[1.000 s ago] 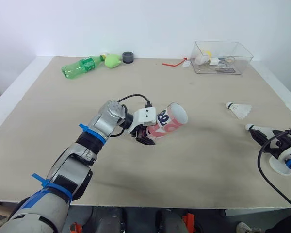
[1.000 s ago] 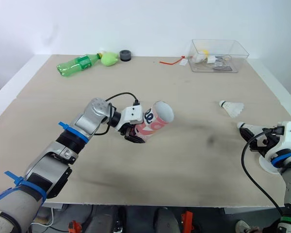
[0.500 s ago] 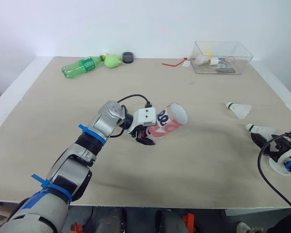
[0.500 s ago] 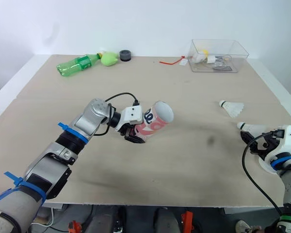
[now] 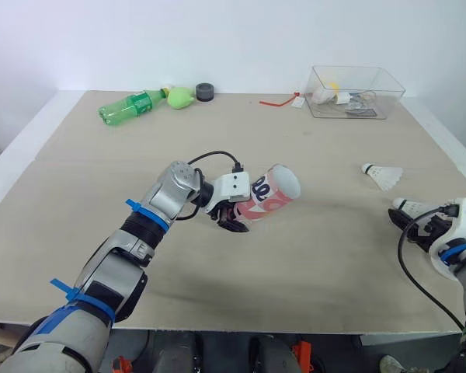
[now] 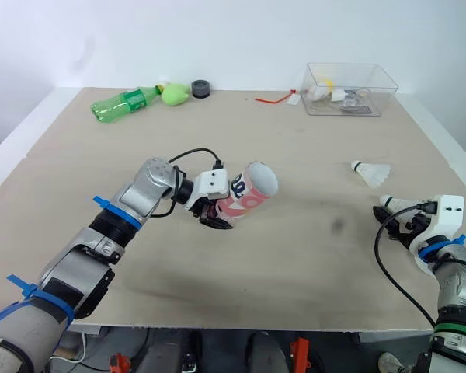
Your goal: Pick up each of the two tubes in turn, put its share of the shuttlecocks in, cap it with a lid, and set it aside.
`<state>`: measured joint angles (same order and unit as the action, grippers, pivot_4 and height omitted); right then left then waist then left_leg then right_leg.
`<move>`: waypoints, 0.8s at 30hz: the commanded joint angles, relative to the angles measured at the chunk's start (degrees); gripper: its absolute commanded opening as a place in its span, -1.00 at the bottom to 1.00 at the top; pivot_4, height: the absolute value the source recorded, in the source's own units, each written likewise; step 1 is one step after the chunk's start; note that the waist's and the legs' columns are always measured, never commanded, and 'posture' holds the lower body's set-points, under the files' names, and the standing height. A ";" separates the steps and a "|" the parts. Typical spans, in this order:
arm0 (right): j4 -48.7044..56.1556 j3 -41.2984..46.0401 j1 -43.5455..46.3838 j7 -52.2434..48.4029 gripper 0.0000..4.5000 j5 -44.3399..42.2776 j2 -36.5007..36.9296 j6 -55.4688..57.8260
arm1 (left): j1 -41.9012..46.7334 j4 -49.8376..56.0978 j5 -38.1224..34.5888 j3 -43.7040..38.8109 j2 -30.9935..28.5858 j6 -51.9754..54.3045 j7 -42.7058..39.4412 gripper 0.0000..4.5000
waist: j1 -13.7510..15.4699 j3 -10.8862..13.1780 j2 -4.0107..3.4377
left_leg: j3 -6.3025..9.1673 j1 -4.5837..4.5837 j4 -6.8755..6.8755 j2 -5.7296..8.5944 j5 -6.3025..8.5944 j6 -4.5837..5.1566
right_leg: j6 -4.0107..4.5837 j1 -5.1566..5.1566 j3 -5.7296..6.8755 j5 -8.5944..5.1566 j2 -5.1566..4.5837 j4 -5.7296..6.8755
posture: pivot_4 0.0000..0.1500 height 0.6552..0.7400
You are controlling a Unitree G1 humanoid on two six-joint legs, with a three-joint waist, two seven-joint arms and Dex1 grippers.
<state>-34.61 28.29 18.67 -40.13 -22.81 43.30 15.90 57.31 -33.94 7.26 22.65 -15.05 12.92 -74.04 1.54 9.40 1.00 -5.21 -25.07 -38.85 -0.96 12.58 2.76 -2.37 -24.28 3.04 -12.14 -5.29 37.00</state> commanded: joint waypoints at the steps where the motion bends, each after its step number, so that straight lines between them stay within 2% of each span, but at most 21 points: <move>1: -1.48 0.32 1.53 -0.67 0.17 0.37 1.83 -2.40 | 0.09 1.19 -0.20 0.26 -0.21 0.19 0.35 0.62 | -0.01 0.00 0.00 | 0.00 0.00 0.00 0.00 0.00 0.00 | 0.01 0.00 0.00 0.00 0.00 0.00 | 1.00 1.00; 6: -2.37 0.29 1.45 -1.28 -0.97 0.53 2.06 -4.09 | -0.01 1.18 -0.16 0.23 -0.48 0.19 0.38 0.62 | -0.13 0.00 0.00 | 0.00 0.00 0.00 0.00 0.00 0.00 | 0.01 0.00 0.00 0.01 0.00 0.00 | 1.00 1.00; 12: 2.38 0.30 -0.87 -2.59 -0.97 0.14 2.43 -4.72 | 0.71 -0.22 -0.01 0.27 -0.27 -0.56 0.60 0.62 | -0.33 0.00 0.00 | 0.00 0.01 0.00 -0.01 -0.01 0.00 | -0.01 0.00 0.00 0.02 0.00 0.00 | 1.00 1.00; 16: 13.95 -1.71 -5.00 -4.95 -0.97 0.91 3.51 -4.68 | 1.34 -1.89 0.26 0.35 -0.05 -1.88 0.81 0.62 | -0.36 -0.01 -0.08 | 0.01 0.00 0.00 0.00 -0.01 0.00 | -0.03 0.00 0.00 0.01 -0.01 0.00 | 1.00 1.00; 19: 26.57 -3.85 -7.09 -7.80 -0.97 1.20 7.33 -2.68 | 1.55 -3.14 0.39 0.40 0.02 -2.86 0.81 0.62 | -0.46 0.03 -0.29 | -0.02 0.01 -0.03 0.01 -0.03 0.04 | -0.17 0.00 -0.04 0.02 -0.02 0.00 | 1.00 1.00; 24: 41.40 -7.36 -3.19 -12.63 -0.97 -2.76 12.87 3.22 | 2.53 -6.35 0.66 0.31 0.34 -4.55 1.23 0.62 | -0.54 0.04 -0.28 | -0.01 0.03 -0.07 -0.01 -0.21 0.12 | -0.36 0.00 -0.03 0.09 0.00 0.00 | 1.00 1.00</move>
<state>2.00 21.46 14.25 -50.94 -23.92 54.39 17.77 58.97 -39.11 7.37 22.57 -15.00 9.33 -73.38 1.00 9.43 0.72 -5.18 -25.04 -38.92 -0.97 12.32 2.86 -2.71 -24.26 3.06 -12.03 -5.29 36.99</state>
